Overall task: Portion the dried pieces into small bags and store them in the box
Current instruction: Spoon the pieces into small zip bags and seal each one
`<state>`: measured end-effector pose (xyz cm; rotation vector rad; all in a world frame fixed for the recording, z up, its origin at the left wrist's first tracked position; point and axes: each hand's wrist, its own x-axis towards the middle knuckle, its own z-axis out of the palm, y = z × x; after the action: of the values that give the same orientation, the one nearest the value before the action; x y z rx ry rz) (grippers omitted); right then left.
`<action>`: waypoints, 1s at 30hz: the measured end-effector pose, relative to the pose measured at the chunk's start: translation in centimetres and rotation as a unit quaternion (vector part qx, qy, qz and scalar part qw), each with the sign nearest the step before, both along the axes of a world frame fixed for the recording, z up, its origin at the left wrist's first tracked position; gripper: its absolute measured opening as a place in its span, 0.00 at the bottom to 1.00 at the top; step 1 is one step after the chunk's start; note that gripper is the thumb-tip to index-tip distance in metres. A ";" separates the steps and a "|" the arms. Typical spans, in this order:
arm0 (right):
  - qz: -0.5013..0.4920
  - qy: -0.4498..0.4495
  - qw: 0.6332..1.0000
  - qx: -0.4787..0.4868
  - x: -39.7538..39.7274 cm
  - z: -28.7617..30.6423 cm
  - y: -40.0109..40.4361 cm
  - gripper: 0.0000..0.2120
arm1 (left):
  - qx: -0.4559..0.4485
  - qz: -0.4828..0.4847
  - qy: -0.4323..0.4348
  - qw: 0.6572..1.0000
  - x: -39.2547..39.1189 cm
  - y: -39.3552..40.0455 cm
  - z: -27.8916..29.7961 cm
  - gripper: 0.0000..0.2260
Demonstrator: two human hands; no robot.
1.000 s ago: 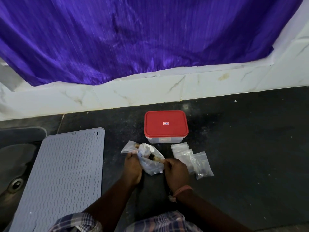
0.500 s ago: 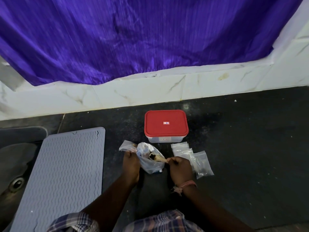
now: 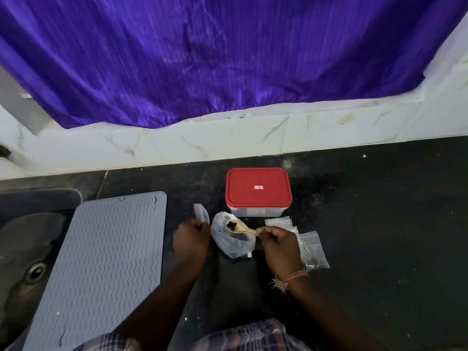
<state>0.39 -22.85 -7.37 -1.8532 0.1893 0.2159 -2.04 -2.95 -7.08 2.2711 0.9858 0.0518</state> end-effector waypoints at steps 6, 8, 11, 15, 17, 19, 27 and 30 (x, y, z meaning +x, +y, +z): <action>0.043 -0.078 0.996 -0.014 0.3 1.7 2.6 0.07 | 0.000 -0.067 0.025 0.997 -0.1 0.0 1.7 0.10; 0.039 -0.086 0.995 -0.035 0.3 1.5 3.1 0.07 | 0.026 -0.088 0.026 0.995 0.1 -0.2 2.2 0.09; 0.045 -0.103 0.991 -0.069 0.3 1.2 3.1 0.07 | 0.064 -0.115 0.031 0.991 -0.1 -0.4 2.5 0.08; 0.086 -0.194 0.964 -0.162 0.0 1.4 3.1 0.07 | 0.074 -0.151 0.019 0.986 -0.6 -1.0 2.8 0.07; 0.124 -0.245 0.940 -0.203 -0.2 1.9 3.3 0.09 | 0.062 -0.175 0.021 0.982 -0.5 -1.5 3.0 0.09; 0.172 -0.296 0.909 -0.237 -0.6 2.3 3.5 0.12 | 0.035 -0.196 0.026 0.980 -0.5 -2.0 3.2 0.11; 0.230 -0.420 0.807 -0.345 -0.7 0.4 2.6 0.12 | -0.037 -0.101 0.000 0.994 -0.5 -1.6 3.2 0.17; 0.164 -0.387 0.871 -0.254 -1.0 1.3 2.1 0.10 | -0.046 -0.080 0.003 0.996 -0.7 -1.0 3.3 0.16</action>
<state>-0.58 -20.78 -6.06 -2.3370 -0.6940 -0.3937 -2.69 -3.99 -3.80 2.2587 0.7894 -0.0676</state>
